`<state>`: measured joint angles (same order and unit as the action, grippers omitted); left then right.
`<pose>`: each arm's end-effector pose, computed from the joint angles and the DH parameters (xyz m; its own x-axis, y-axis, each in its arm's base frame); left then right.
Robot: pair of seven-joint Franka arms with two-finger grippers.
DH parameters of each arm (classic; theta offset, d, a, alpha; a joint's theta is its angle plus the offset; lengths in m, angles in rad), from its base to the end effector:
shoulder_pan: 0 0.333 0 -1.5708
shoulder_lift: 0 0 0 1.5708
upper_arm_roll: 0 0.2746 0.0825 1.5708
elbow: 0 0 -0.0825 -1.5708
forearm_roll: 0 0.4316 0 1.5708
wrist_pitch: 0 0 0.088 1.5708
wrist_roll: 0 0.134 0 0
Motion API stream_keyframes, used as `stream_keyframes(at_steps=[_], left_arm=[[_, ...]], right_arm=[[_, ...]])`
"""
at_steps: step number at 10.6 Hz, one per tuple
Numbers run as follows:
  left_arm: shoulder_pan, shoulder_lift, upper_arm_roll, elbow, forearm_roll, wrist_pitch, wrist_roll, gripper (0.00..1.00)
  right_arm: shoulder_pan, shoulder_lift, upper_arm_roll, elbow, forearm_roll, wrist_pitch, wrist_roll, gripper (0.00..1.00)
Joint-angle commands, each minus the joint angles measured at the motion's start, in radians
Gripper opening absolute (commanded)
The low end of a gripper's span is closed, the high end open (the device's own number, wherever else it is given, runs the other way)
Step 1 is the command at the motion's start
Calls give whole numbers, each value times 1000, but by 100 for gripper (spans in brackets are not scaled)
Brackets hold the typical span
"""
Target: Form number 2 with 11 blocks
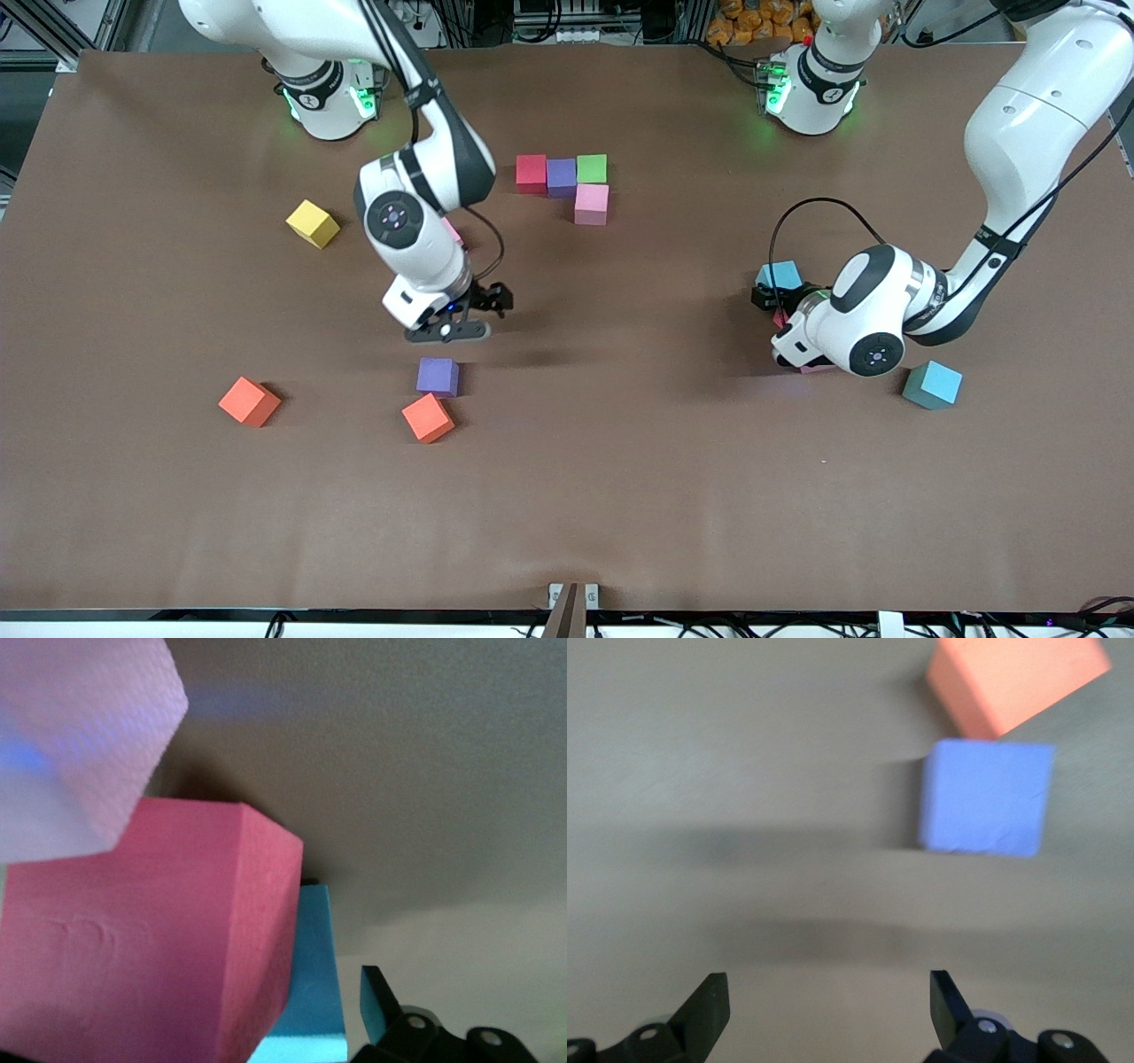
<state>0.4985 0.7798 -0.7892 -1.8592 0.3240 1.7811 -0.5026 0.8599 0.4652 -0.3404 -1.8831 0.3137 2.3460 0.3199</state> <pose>0.5297 -0.1667 0.0869 0.7981 0.0149 -0.6024 0.0279 -0.9995 0.0123 0.5638 0.3335 0.1798 0.9998 0.0186 0.0019 0.0187 -0.9962 -0.0848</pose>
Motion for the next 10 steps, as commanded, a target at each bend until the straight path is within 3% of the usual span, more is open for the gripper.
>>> stream_keyframes(at_steps=[1, 3, 4, 7, 10], left_arm=[[-3, 4, 5, 12, -23, 3, 25, 56], [-3, 4, 5, 14, -23, 3, 25, 25], [-3, 3, 5, 14, -23, 3, 25, 14], [-3, -7, 4, 18, -23, 0, 22, 15], [-1, -25, -8, 50, -63, -38, 21, 14]], right_arm=[[-85, 73, 15, 97, -24, -8, -22, 100], [-149, 124, 17, 151, -13, -4, -122, 100], [-165, 138, 18, 165, -7, -2, -121, 100], [-180, 170, 20, 165, 5, 77, -114, 100], [-173, 185, 20, 154, 84, 105, -119, 100]])
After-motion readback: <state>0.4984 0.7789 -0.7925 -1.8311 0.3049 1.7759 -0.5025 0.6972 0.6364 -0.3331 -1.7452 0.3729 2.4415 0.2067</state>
